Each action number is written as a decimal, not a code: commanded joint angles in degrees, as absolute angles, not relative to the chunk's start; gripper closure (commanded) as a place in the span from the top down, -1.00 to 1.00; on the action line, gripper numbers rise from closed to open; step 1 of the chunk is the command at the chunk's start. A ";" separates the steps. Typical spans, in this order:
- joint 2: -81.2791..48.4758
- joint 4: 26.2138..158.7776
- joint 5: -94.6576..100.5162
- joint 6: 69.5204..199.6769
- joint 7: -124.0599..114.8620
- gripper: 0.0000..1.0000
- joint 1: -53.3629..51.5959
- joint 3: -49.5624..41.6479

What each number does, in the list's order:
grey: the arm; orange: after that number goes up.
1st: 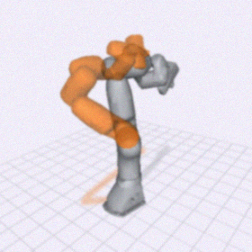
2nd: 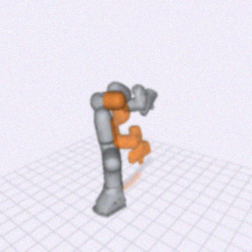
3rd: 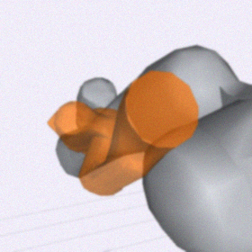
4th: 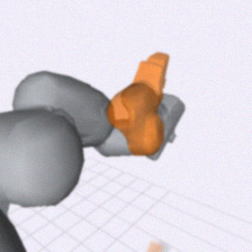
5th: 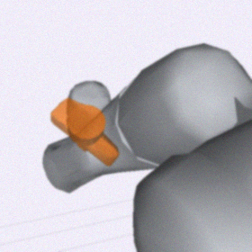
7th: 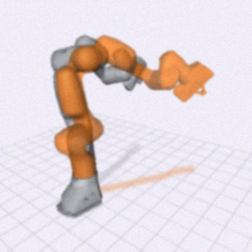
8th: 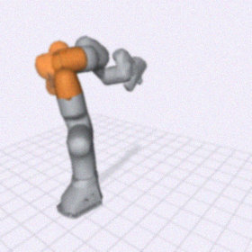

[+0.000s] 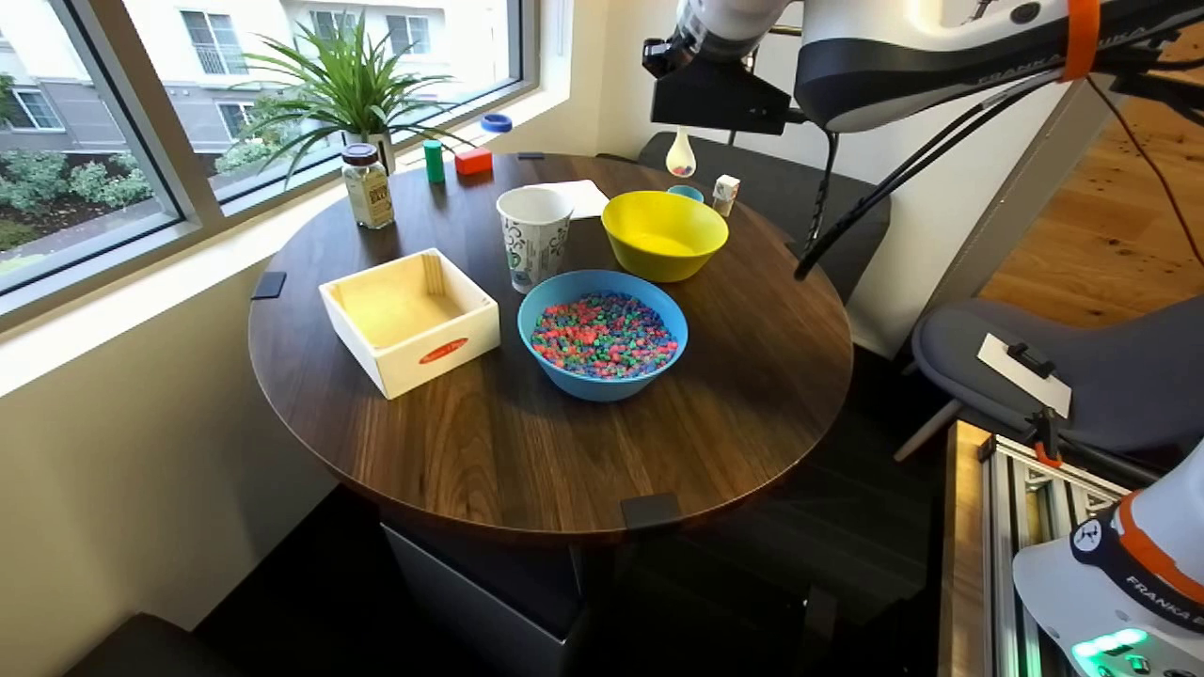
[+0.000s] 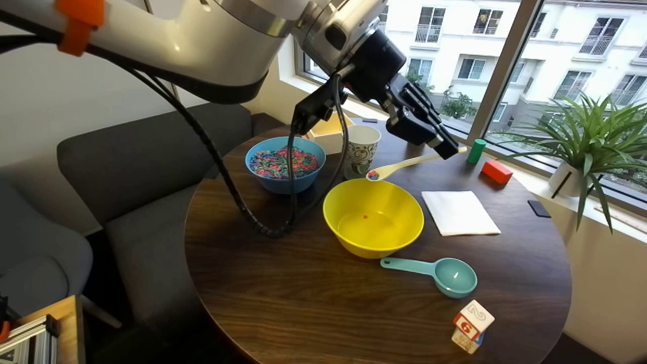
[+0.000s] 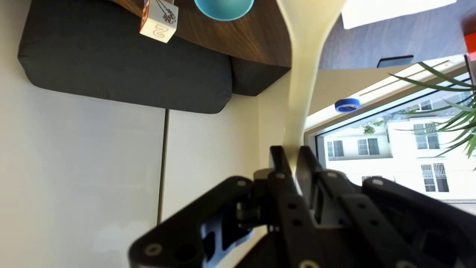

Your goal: Use the spoon to scoop out of the blue bowl, empty the content into the yellow bowl and the cup and place the spoon back

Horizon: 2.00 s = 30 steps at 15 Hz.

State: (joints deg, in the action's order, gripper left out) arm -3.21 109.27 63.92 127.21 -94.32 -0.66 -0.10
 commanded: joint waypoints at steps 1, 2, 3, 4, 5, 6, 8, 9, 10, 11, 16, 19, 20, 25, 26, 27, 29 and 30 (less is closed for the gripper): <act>-4.68 108.09 68.52 123.94 -97.90 -0.94 -1.53 0.28; -4.80 108.02 69.17 123.49 -98.17 -0.94 -1.62 0.38; -4.95 107.95 69.91 123.05 -98.50 -0.94 -1.71 0.48; -5.06 107.89 70.26 122.82 -98.56 -0.94 -1.79 0.55; -5.17 107.86 71.15 122.23 -99.01 -0.94 -1.92 0.63; -5.22 107.92 72.06 121.75 -99.18 -0.94 -2.06 0.73; -5.35 107.92 73.18 121.04 -99.49 -0.94 -2.27 0.88; -5.43 107.93 73.66 120.82 -99.63 -0.94 -2.36 0.94; -5.53 107.93 74.63 120.26 -100.08 -0.94 -2.48 0.99; -5.53 108.01 74.63 120.13 -99.86 -0.94 -2.50 1.10; -5.84 108.02 76.69 119.34 -100.68 -0.94 -2.66 1.29; -6.26 107.84 77.73 117.63 -101.38 -0.94 -2.79 1.40; -6.12 108.10 76.77 118.37 -100.31 -0.94 -2.65 1.52; -6.41 108.05 77.01 118.16 -100.32 -0.94 -2.65 1.75; -6.73 107.85 78.83 117.05 -101.80 -0.94 -2.82 1.68; -6.73 107.96 79.14 116.97 -101.49 -0.94 -2.84 1.69; -6.38 108.62 79.38 118.31 -99.81 -0.94 -2.77 1.86; -7.21 107.97 82.76 115.62 -102.50 -0.94 -3.14 1.69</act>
State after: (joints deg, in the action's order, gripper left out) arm -6.18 108.31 78.38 118.80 -99.85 -2.38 1.55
